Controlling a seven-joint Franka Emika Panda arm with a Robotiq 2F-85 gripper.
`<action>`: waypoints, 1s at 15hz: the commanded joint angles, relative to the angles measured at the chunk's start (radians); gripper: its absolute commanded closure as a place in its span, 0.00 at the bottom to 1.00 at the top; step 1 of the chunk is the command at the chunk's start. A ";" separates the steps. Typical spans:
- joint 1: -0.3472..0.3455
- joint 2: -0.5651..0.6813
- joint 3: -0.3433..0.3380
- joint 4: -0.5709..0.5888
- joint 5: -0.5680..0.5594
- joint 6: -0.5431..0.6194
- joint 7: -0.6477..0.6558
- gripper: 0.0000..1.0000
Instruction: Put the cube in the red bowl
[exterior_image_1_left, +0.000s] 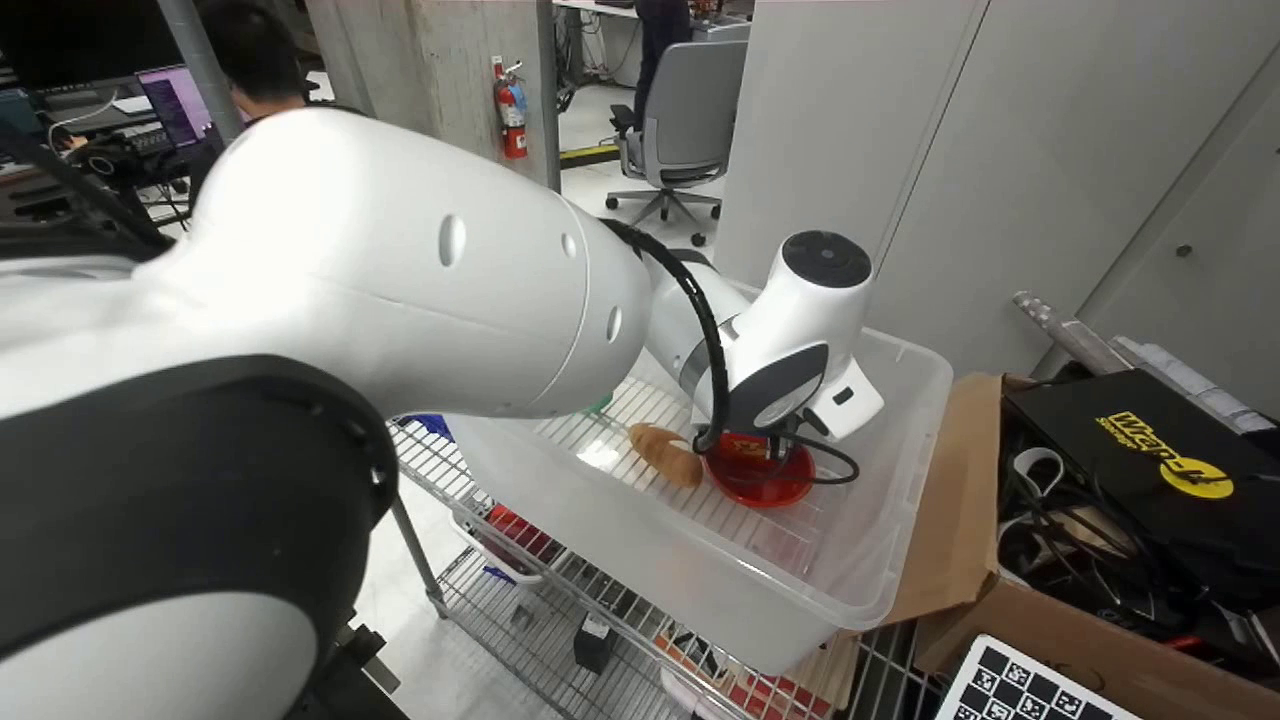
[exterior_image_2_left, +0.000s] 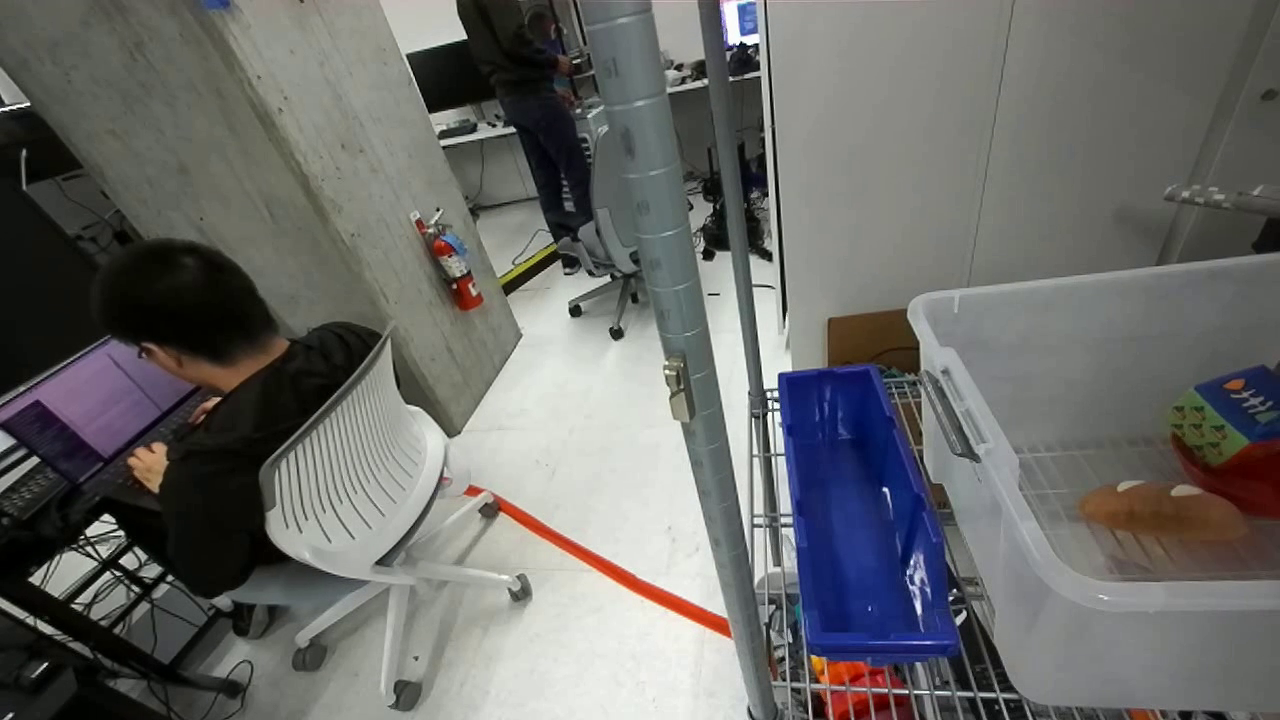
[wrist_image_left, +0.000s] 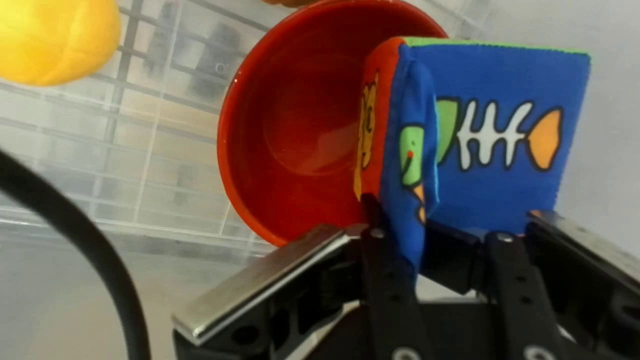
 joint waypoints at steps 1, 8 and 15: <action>0.008 0.028 -0.020 0.034 -0.008 -0.056 0.077 0.99; 0.021 0.002 -0.044 0.000 -0.019 -0.089 0.215 0.99; 0.022 -0.002 -0.040 0.016 -0.025 -0.150 0.317 0.70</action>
